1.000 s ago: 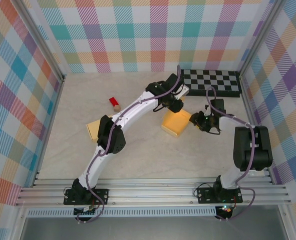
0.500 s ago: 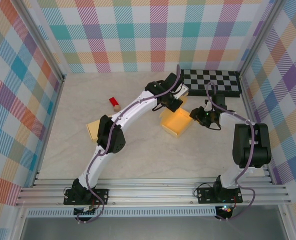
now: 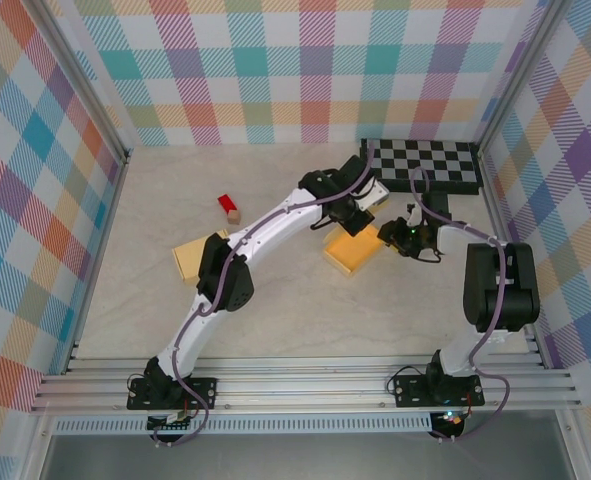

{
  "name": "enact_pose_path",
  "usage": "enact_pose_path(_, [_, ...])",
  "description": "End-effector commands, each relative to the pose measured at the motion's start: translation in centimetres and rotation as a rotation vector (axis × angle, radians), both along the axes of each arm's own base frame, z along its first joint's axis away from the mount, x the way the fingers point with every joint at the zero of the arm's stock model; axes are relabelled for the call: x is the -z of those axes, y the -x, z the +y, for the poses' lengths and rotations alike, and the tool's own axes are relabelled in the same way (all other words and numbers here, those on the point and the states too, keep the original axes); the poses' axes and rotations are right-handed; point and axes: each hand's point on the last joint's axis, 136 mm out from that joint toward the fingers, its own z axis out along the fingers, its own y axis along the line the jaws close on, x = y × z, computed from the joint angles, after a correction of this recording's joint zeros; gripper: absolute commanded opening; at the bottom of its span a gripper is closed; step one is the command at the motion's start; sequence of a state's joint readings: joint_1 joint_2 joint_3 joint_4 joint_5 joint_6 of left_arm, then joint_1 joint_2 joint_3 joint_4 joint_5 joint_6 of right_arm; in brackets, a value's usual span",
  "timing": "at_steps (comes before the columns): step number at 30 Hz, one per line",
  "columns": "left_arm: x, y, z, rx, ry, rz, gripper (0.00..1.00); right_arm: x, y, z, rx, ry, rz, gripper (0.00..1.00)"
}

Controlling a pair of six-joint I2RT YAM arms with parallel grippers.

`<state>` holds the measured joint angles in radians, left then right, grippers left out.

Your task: Fold the paper box

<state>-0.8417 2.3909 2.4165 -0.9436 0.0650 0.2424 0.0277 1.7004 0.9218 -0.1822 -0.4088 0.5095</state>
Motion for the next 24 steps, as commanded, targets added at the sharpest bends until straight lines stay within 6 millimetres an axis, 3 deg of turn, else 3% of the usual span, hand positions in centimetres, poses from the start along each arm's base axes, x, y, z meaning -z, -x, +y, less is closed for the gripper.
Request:
enact_pose_path(1, [1.5,3.1,1.4,0.088,-0.154,0.02,0.0,-1.7,0.8,-0.3,-0.057,0.073,-0.064,0.41])
enact_pose_path(6, [0.9,2.7,3.2,0.118,-0.241,-0.057,0.0,-3.0,3.4,-1.9,-0.073,0.186,-0.092,0.45])
enact_pose_path(10, [-0.5,3.6,3.4,0.183,-0.197,-0.098,0.0,-5.8,4.1,-1.9,-0.094,0.205,-0.209,0.45])
enact_pose_path(15, [-3.3,4.8,3.3,0.273,-0.09,-0.201,0.0,-8.4,3.8,0.0,-0.263,0.198,-0.476,0.42])
enact_pose_path(19, [-4.3,4.6,4.0,0.271,-0.087,-0.21,0.0,-10.7,4.9,2.1,-0.421,0.209,-0.821,0.41])
enact_pose_path(24, [-4.0,4.9,4.7,0.267,-0.107,-0.184,0.0,-11.4,5.2,3.0,-0.5,0.208,-0.888,0.42])
